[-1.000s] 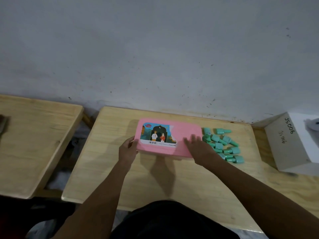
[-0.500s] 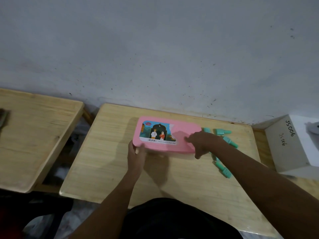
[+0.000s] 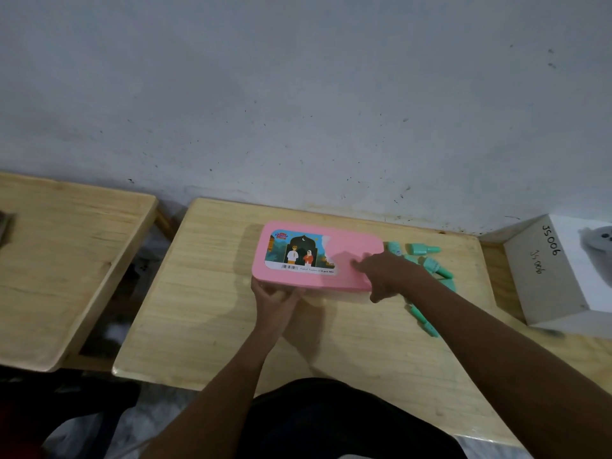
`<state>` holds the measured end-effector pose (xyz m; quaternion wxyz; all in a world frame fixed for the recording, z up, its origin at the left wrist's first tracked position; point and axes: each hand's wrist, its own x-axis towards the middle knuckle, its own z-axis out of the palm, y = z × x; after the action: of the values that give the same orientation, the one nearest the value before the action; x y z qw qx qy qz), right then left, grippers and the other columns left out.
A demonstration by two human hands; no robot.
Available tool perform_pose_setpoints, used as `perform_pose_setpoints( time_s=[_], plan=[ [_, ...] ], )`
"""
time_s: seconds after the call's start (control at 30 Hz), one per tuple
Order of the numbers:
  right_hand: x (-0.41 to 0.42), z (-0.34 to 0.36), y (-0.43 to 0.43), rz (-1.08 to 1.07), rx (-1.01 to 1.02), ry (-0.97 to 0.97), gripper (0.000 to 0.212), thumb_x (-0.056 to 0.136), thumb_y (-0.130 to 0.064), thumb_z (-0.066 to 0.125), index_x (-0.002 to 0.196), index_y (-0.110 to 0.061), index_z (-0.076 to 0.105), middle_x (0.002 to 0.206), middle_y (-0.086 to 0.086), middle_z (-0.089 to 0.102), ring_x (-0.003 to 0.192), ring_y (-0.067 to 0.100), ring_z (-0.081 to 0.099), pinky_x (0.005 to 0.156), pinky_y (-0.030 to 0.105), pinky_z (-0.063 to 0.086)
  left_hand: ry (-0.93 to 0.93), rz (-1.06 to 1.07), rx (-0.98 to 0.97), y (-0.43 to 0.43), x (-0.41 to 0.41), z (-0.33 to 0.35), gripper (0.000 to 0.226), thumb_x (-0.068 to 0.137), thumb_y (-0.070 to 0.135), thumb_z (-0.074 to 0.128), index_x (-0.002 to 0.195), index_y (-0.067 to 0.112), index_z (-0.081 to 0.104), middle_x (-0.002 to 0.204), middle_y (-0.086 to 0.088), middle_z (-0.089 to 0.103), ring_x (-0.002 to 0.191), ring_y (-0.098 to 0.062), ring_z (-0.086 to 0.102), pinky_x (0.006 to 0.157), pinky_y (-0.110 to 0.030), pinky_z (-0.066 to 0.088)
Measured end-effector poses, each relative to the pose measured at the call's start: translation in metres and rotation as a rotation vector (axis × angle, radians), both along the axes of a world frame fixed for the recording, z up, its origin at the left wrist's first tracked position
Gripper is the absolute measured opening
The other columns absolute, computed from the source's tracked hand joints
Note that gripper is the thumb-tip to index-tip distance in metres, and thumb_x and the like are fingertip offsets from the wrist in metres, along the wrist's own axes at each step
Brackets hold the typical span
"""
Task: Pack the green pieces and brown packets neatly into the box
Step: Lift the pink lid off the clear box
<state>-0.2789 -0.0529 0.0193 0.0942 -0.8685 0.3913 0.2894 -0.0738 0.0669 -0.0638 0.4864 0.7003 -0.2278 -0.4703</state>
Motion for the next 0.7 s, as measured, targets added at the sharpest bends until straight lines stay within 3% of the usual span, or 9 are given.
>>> perform_pose_setpoints(
  time_s=[0.23,0.33,0.4,0.47,0.53,0.7],
  plan=[
    [0.009,0.032,-0.019,0.027,0.084,0.104,0.088,0.078,-0.037,0.072,0.152,-0.028,0.024,0.140,0.004,0.049,0.115,0.022,0.052,0.096,0.035,0.047,0.033,-0.063,0.123,-0.011,0.007,0.009,0.124,0.051,0.033,0.091,0.141,0.028,0.005,0.138,-0.001,0.042,0.124,-0.020,0.045,0.109,-0.045,0.039],
    [0.008,0.059,-0.032,-0.039,0.136,0.064,0.078,0.079,-0.031,0.071,0.148,-0.034,0.033,0.134,0.002,0.052,0.103,0.019,0.056,0.091,0.034,0.050,0.051,-0.073,0.206,-0.012,0.009,0.013,0.140,0.039,0.046,0.087,0.144,0.026,-0.003,0.143,-0.006,0.040,0.127,-0.025,0.045,0.109,-0.045,0.039],
    [0.003,0.079,-0.040,-0.105,0.198,-0.068,0.066,0.083,-0.022,0.068,0.143,-0.031,0.042,0.125,-0.001,0.060,0.084,0.009,0.059,0.077,0.024,0.050,0.051,-0.092,0.230,-0.011,0.010,0.014,0.140,0.049,0.043,0.088,0.146,0.025,-0.012,0.150,-0.009,0.031,0.132,-0.027,0.040,0.110,-0.042,0.037],
    [-0.003,0.092,-0.048,-0.167,0.180,-0.228,0.048,0.088,-0.018,0.063,0.135,-0.025,0.055,0.107,-0.007,0.066,0.068,-0.002,0.054,0.063,0.015,0.041,0.048,-0.118,0.251,-0.012,0.011,0.012,0.135,0.059,0.040,0.087,0.147,0.025,-0.015,0.153,-0.011,0.025,0.136,-0.030,0.036,0.110,-0.043,0.036],
    [-0.008,0.096,-0.053,-0.240,0.059,-0.428,0.032,0.091,-0.021,0.059,0.123,-0.022,0.066,0.102,-0.005,0.071,0.071,-0.003,0.056,0.064,0.015,0.041,0.050,-0.126,0.270,-0.013,0.012,0.012,0.132,0.064,0.039,0.085,0.147,0.025,-0.017,0.155,-0.012,0.022,0.137,-0.031,0.034,0.110,-0.042,0.036],
    [0.006,0.097,-0.044,-0.326,-0.239,-0.962,0.022,0.091,-0.023,0.065,0.110,-0.016,0.073,0.099,0.000,0.074,0.075,0.004,0.062,0.076,0.030,0.055,0.096,-0.128,0.269,-0.012,0.012,0.022,0.129,0.066,0.032,0.085,0.148,0.021,-0.014,0.154,-0.013,0.021,0.136,-0.031,0.034,0.105,-0.037,0.038]
  ],
)
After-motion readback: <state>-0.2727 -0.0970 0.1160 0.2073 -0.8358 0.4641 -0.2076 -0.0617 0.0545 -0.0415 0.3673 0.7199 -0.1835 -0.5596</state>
